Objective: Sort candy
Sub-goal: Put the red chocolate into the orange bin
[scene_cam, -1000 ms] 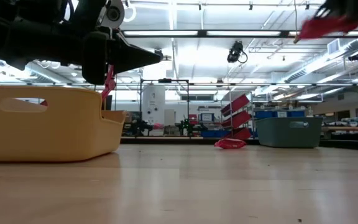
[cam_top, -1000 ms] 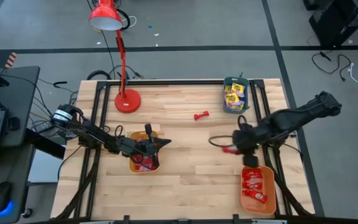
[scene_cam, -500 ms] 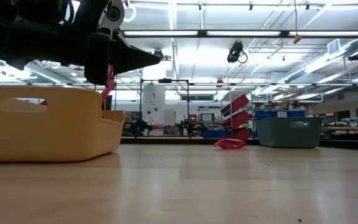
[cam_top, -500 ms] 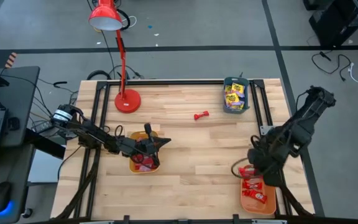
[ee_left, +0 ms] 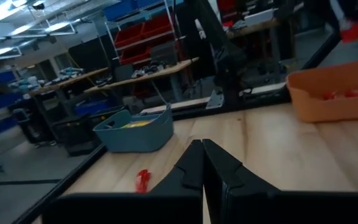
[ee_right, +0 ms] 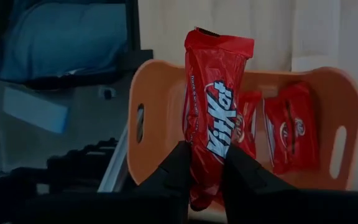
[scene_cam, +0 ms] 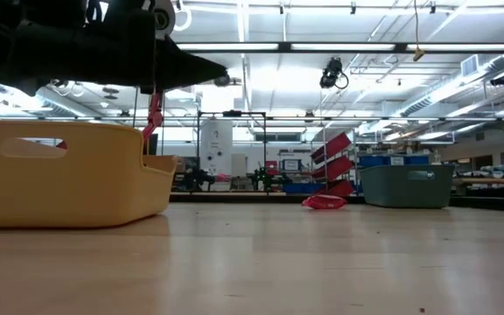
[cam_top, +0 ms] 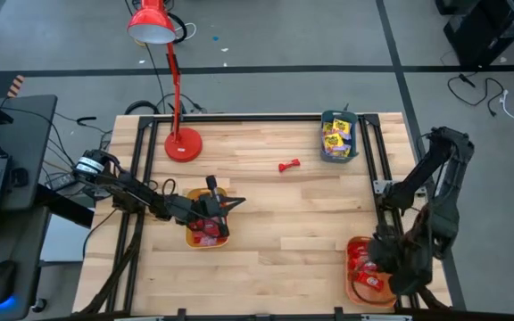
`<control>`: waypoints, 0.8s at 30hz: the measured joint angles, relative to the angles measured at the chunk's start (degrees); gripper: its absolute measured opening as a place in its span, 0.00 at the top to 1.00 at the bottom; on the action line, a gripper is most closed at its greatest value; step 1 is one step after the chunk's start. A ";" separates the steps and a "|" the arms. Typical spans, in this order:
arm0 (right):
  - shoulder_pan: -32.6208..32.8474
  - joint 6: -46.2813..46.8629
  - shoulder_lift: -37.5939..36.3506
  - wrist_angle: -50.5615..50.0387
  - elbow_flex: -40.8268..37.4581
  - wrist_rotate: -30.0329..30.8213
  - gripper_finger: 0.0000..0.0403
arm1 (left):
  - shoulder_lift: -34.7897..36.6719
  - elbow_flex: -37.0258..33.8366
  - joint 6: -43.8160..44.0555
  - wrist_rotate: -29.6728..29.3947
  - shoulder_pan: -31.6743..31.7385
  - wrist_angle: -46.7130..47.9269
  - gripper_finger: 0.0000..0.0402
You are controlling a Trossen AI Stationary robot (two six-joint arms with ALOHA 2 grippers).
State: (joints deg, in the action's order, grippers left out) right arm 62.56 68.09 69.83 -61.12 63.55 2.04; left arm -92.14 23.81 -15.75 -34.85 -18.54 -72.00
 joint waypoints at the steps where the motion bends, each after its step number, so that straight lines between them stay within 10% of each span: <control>1: 0.89 0.86 0.64 0.16 0.00 0.91 0.86 | 0.00 0.00 0.73 0.33 0.00 -0.12 1.00; 8: 5.63 2.26 6.11 -1.53 0.00 8.87 0.87 | 0.00 0.00 1.47 2.56 0.00 -0.76 1.00; 24: 9.01 3.91 25.34 -8.39 -0.02 4.99 0.87 | 0.00 0.02 1.60 2.55 0.00 -0.60 1.00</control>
State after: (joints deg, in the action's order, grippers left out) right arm 71.57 72.00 95.17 -69.51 63.53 7.03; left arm -92.14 23.83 -14.15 -32.29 -18.55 -72.60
